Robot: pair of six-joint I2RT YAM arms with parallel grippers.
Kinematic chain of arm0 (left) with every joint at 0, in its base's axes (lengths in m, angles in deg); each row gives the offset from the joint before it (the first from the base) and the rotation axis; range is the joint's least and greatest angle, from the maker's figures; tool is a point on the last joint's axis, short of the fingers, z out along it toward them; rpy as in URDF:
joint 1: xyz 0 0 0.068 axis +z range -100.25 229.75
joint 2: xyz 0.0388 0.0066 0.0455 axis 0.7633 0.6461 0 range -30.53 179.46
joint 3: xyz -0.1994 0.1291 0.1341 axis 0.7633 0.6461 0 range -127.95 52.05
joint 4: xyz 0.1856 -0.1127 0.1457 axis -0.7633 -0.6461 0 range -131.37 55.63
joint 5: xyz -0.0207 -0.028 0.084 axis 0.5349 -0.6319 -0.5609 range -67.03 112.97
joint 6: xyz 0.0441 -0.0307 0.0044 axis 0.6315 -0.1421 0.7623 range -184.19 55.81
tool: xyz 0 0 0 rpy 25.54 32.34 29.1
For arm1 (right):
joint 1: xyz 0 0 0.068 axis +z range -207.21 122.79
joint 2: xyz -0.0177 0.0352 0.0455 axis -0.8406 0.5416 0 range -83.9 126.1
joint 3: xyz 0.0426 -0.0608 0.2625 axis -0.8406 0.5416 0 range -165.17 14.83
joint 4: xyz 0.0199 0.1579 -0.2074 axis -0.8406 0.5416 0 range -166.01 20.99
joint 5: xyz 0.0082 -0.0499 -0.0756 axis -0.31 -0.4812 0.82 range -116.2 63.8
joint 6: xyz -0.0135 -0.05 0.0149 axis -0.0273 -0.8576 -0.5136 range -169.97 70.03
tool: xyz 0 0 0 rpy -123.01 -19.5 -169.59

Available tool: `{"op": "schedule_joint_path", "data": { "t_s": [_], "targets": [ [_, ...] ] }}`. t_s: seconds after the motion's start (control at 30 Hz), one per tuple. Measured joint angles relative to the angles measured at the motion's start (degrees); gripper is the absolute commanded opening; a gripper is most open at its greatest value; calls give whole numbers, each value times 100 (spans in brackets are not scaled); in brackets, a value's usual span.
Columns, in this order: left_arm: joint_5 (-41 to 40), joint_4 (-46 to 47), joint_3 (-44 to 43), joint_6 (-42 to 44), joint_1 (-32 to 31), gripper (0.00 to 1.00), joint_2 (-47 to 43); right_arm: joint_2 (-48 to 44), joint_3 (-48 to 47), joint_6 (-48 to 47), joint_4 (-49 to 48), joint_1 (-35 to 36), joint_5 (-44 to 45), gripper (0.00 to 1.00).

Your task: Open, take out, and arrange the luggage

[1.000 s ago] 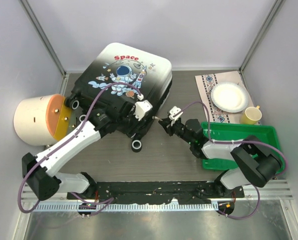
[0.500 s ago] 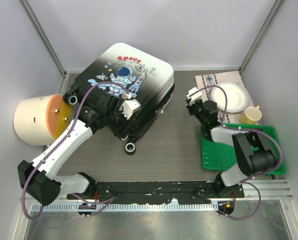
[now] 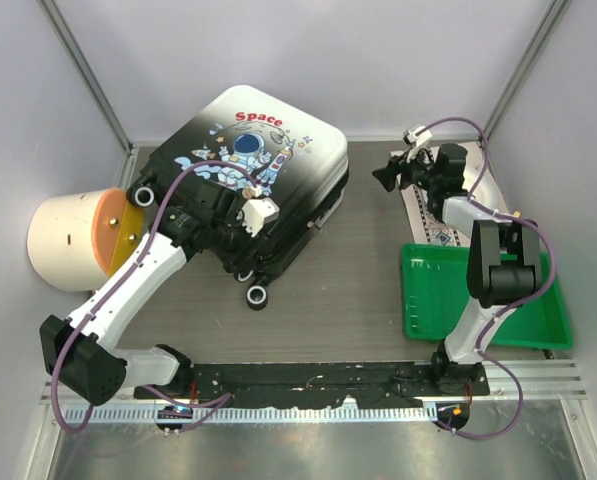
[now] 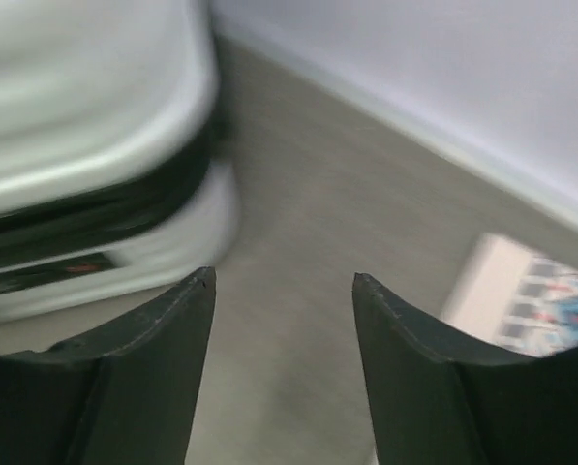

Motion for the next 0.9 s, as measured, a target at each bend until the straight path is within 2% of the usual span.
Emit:
{"op": "schedule_joint_path", "data": {
  "t_s": [0.13, 0.3, 0.5, 0.77, 0.87, 0.9],
  "targets": [
    [46, -11, -7, 0, 22, 0, -2, -282, 57, 688, 688, 310, -1532, 73],
    [85, 46, 74, 13, 37, 0, -72, -94, -87, 1016, 1596, 1134, -2551, 73],
    [90, 68, 74, 4, 37, 0, -76, 367, -374, 857, 2518, 1545, -2796, 73],
    [81, 98, 87, -39, 39, 0, -92, 584, -339, 1185, 2374, 1781, -2837, 68],
    [79, 122, 107, -74, 39, 0, -103, 584, -214, 1491, 2024, 1805, -2887, 56],
    [79, 129, 114, -83, 39, 0, -109, 581, -144, 1628, 1860, 1818, -2885, 49]
  ]
}}
